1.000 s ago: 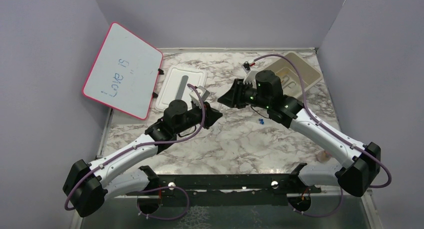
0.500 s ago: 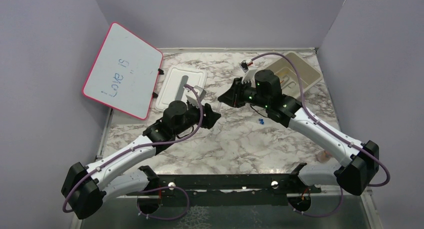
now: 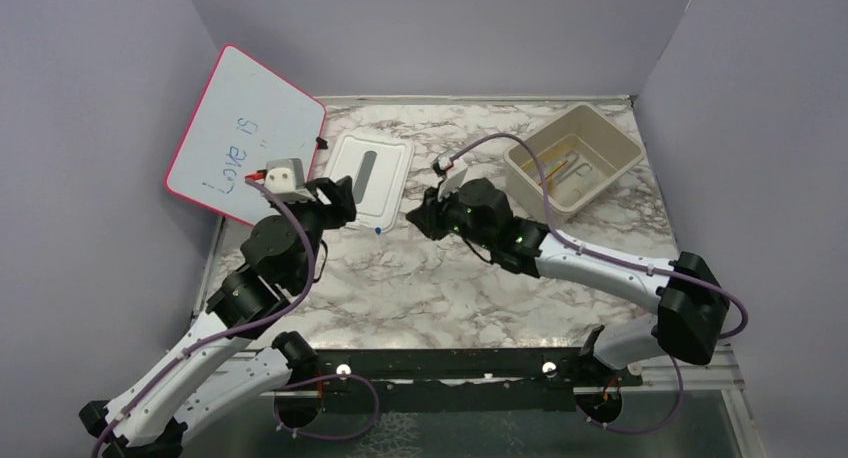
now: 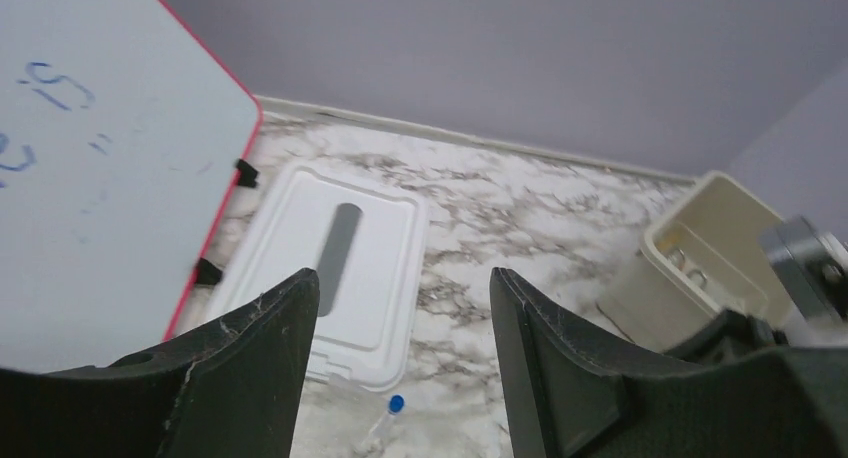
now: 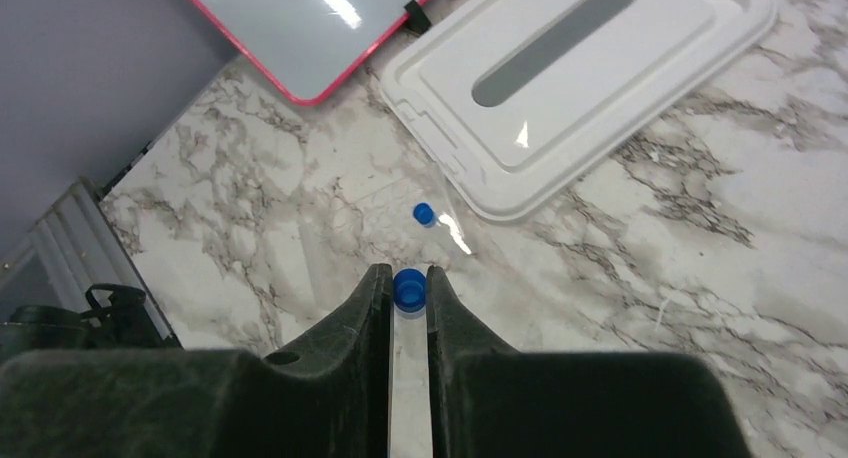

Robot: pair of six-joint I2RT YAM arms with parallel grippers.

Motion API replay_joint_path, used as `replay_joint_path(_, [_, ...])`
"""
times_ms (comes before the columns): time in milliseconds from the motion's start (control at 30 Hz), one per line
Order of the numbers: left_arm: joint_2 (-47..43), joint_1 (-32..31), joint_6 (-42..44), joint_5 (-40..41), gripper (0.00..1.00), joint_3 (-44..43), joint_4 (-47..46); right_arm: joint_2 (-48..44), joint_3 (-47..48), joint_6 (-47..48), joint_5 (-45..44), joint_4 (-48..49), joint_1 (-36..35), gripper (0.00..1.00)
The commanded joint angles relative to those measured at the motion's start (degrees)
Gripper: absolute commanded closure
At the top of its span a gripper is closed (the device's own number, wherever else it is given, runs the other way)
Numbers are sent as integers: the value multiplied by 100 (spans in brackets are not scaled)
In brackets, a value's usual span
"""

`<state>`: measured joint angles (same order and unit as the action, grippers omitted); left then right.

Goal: Organize the chemistry lab equipment

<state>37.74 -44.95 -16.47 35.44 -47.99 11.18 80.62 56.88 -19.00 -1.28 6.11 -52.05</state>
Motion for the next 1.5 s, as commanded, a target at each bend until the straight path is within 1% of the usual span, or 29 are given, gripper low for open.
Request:
replay_joint_path(0, [-145,19,311,1688,33,-188,368,299,-101,467,-1543,1327,-832,87])
replay_joint_path(133, [-103,17,439,1947,32,-264,206,935,-17,776,-2795,2108,-1578,87])
replay_joint_path(200, [-84,19,487,2033,32,-302,219,1249,151,874,-3429,2316,-1805,87])
replay_joint_path(300, [-138,13,485,2122,32,-277,260,1675,220,972,-3795,2852,-1996,87])
replay_joint_path(400, [-210,21,577,2047,32,-99,120,2143,301,1298,-4081,3523,-2090,87])
replay_joint_path(533, [-115,21,662,2049,32,-148,204,2557,469,1691,-4113,4091,-2125,87])
replay_joint_path(667, [-88,17,514,2370,32,-217,357,2966,543,2214,-4313,4610,-2125,88])
replay_joint_path(733, [-219,17,537,2277,32,-139,219,3216,636,2456,-4501,4815,-2125,88])
replay_joint_path(833, [-348,21,572,2155,32,-60,130,3299,540,2501,-4414,4948,-2146,88])
replay_joint_path(1133, [-347,21,473,2160,31,-88,247,3273,350,2301,-4097,4723,-2160,89])
replay_joint_path(1467, [-280,21,480,2118,31,-79,261,3308,223,2134,-3959,4485,-2186,90])
